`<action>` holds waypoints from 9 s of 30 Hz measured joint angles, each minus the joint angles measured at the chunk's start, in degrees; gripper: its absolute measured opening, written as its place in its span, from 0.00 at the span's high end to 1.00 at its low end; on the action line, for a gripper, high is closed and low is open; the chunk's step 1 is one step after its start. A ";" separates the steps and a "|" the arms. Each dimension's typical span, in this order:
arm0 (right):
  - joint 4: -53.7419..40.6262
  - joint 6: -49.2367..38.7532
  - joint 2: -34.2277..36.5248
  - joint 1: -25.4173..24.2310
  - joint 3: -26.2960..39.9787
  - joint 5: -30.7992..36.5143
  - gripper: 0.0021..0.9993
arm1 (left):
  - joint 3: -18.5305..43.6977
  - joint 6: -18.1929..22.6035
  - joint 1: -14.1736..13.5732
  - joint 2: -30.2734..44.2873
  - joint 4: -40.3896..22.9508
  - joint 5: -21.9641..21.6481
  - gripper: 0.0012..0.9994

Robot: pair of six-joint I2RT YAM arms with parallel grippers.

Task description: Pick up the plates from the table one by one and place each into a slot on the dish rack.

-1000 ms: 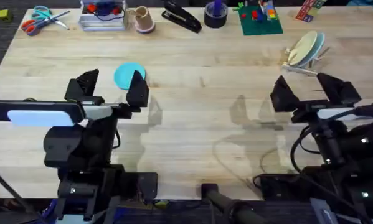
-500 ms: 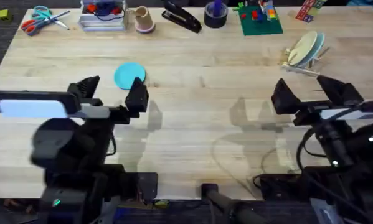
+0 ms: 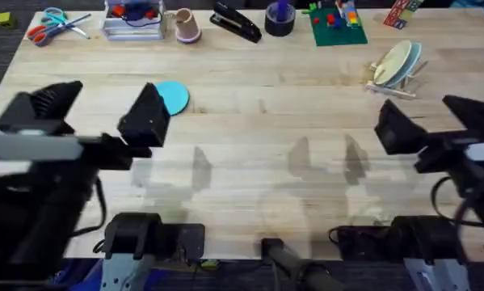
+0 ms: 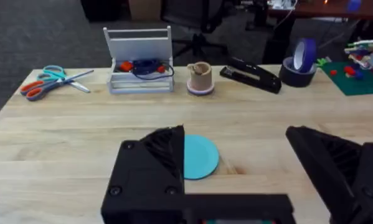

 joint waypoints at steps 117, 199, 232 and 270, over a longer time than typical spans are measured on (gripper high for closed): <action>-49.36 -6.90 62.34 0.00 61.15 -0.38 0.00 | 51.92 36.91 33.51 103.20 -46.18 47.85 0.96; -27.82 7.76 81.80 6.57 61.45 -36.73 0.00 | 53.19 26.06 34.14 123.46 -29.85 53.88 0.96; 14.83 39.54 108.33 34.88 61.45 -37.13 0.00 | 53.19 26.05 34.14 123.46 -29.85 53.88 0.96; 32.11 60.07 119.58 41.17 61.47 -30.32 0.01 | 53.19 26.05 34.14 123.46 -29.83 53.86 0.96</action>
